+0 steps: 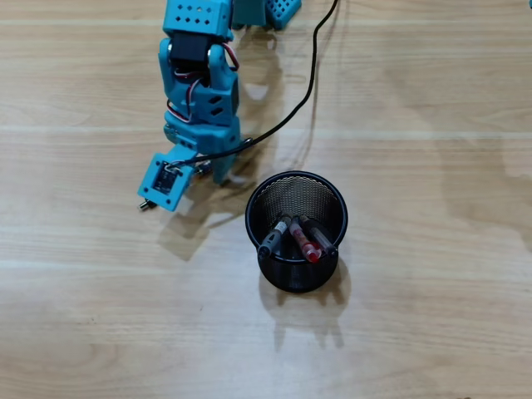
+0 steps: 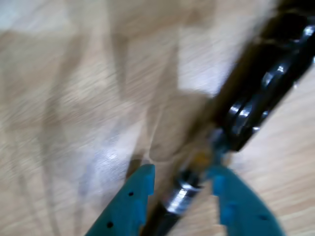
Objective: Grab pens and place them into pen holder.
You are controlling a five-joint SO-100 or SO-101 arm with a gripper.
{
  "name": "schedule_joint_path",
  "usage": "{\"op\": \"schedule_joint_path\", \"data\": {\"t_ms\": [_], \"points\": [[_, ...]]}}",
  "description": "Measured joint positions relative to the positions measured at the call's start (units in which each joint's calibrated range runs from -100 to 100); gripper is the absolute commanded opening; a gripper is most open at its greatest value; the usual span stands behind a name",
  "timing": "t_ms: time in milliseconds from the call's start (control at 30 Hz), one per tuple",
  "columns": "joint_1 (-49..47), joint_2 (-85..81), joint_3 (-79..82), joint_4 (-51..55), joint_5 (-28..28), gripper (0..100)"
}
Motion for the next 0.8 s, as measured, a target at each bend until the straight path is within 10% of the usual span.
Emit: {"op": "schedule_joint_path", "data": {"t_ms": [800], "points": [[2.76,-1.95,0.44,0.09,2.08,2]]}}
